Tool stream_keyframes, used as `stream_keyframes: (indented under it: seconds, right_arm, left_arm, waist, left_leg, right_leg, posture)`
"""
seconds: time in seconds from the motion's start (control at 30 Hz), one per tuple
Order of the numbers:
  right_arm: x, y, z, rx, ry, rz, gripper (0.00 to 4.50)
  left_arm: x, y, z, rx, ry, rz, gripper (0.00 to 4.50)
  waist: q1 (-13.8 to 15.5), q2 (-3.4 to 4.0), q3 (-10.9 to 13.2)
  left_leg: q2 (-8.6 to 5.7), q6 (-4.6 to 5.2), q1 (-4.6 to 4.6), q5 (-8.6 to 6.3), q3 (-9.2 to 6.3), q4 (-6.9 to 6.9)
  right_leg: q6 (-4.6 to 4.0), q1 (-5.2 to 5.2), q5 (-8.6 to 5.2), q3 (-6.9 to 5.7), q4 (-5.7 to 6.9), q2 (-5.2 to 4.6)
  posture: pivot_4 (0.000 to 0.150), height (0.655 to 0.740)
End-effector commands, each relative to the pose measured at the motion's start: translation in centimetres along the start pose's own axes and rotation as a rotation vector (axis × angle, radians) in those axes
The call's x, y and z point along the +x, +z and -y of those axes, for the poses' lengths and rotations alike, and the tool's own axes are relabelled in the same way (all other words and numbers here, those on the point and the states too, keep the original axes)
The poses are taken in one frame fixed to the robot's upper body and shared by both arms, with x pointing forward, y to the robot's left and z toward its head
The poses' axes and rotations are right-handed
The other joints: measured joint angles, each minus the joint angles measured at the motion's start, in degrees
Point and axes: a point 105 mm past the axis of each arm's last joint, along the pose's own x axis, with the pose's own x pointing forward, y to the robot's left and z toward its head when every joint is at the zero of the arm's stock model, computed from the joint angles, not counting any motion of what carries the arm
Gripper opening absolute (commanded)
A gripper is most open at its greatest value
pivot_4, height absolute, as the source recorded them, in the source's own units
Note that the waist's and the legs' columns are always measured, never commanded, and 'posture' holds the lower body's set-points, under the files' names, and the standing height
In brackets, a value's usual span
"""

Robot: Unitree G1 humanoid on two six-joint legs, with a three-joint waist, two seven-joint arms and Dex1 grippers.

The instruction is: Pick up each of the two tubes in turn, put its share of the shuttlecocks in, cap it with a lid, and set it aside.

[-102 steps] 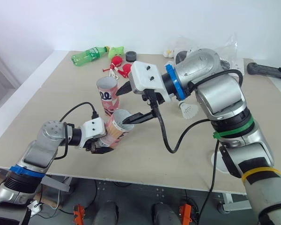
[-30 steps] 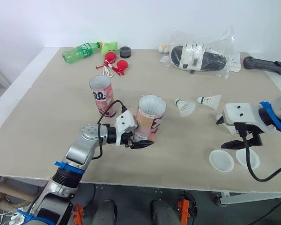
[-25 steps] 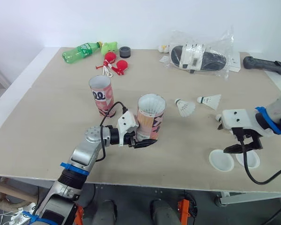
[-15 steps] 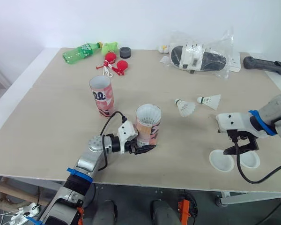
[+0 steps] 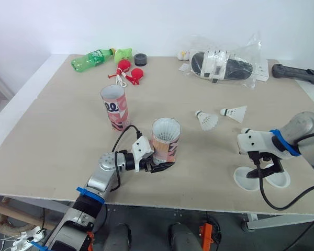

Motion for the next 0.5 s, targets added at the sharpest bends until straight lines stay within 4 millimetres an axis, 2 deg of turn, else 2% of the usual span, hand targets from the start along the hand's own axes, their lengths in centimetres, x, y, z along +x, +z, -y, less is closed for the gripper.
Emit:
stream_keyframes:
  seconds: [0.03, 0.1, 0.2, 0.27, 0.33, 0.37, 0.4, 0.5]
  right_arm:
    - [0.5, -0.2, -0.4, -0.012, 0.034, -0.011, 4.08]
    - [0.9, -0.2, -0.2, -0.012, 0.032, -0.007, 3.68]
    - [1.3, -0.4, -0.1, -0.008, 0.038, -0.014, 2.36]
    - [1.5, -0.6, -0.2, -0.002, 0.049, -0.016, 1.55]
    - [1.6, -0.7, -0.3, 0.003, 0.054, -0.016, 0.52]
    - [1.6, -0.7, -0.2, 0.006, 0.056, -0.015, 0.21]
    - [1.6, -0.8, -0.2, 0.007, 0.056, -0.016, 0.07]
    - [1.3, -0.4, 0.2, 0.009, 0.051, 0.004, 0.07]
  left_arm:
    - [0.1, -1.1, 0.6, -0.023, -0.013, -0.037, 3.25]
    - [0.1, -0.8, 0.3, -0.013, -0.006, -0.03, 3.25]
    - [0.2, -0.6, 0.2, -0.01, 0.0, -0.025, 3.25]
    - [0.2, -0.6, 0.2, -0.009, 0.002, -0.024, 3.25]
    - [0.2, -0.6, 0.2, -0.009, 0.003, -0.024, 3.25]
    - [0.1, -0.6, 0.2, -0.008, 0.004, -0.024, 3.25]
    - [0.1, -0.6, 0.2, -0.008, 0.004, -0.024, 3.25]
    - [0.2, -0.6, 0.2, -0.009, 0.005, -0.024, 3.25]
  waist:
    - [0.0, -0.01, 0.0]
    - [-0.02, -0.06, -0.01]
    - [-0.1, -0.28, 0.0]
    - [-0.32, -0.47, -0.06]
    - [-0.41, -0.52, -0.09]
    - [-0.36, -0.52, -0.09]
    - [-0.29, -0.55, -0.11]
    - [-0.39, -0.64, -0.16]
  left_leg:
    - [0.0, 0.0, 0.07, 0.0, 0.0, 0.0]
    - [0.0, 0.0, 0.18, 0.0, 0.0, 0.0]
    - [0.02, 0.0, 0.69, -0.01, 0.0, -0.02]
    - [0.03, 0.0, 0.75, -0.01, 0.0, -0.01]
    - [0.03, -0.01, 0.77, 0.0, 0.0, 0.05]
    - [0.03, -0.02, 0.77, 0.01, 0.0, 0.07]
    - [0.03, -0.02, 0.77, 0.02, 0.0, 0.07]
    - [0.04, -0.01, 0.78, 0.03, -0.04, 0.06]
  right_leg:
    - [0.0, 0.08, 0.0, 0.0, 0.0, 0.0]
    - [0.08, 0.18, -0.05, 0.0, 0.0, 0.0]
    - [0.37, 0.73, -0.25, 0.0, -0.02, 0.03]
    - [0.37, 0.8, -0.24, 0.0, -0.02, 0.04]
    - [0.38, 0.84, -0.17, 0.0, -0.02, 0.03]
    - [0.39, 0.85, -0.15, 0.0, -0.02, 0.03]
    - [0.39, 0.85, -0.14, 0.0, -0.02, 0.03]
    - [0.39, 0.87, -0.14, 0.0, -0.02, 0.06]
  posture:
    - [0.15, 0.74]
    - [0.15, 0.74]
    - [0.15, 0.74]
    - [0.15, 0.74]
    - [0.15, 0.74]
    - [0.15, 0.74]
    - [0.15, 0.74]
    - [0.15, 0.74]
